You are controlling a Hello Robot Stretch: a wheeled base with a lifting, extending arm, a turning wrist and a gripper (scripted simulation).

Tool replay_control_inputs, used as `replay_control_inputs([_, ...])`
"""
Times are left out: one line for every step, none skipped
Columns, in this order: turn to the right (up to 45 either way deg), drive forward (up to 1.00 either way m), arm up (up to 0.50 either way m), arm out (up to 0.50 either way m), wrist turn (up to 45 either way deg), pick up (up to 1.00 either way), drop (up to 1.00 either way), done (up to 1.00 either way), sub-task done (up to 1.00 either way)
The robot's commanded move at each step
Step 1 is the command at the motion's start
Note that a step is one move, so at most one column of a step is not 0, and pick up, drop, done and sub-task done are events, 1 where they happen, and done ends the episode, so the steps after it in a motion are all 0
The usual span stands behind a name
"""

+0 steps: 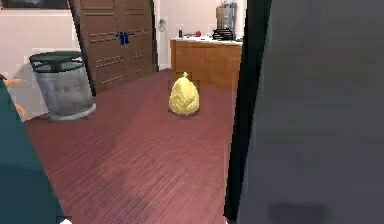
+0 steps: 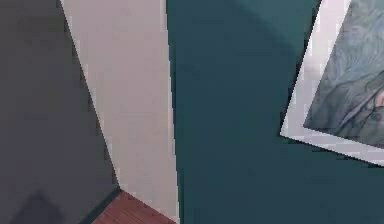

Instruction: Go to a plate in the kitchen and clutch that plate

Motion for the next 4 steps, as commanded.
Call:
replay_control_inputs([-21.0,0.0,0.0,0.0,0.0,0.0,0.0,0.0,0.0])
replay_control_inputs([0.0,0.95,0.0,0.0,0.0,0.0,0.0,0.0,0.0])
replay_control_inputs([45.0,0.0,0.0,0.0,0.0,0.0,0.0,0.0,0.0])
replay_control_inputs([0.0,1.0,0.0,0.0,0.0,0.0,0.0,0.0,0.0])
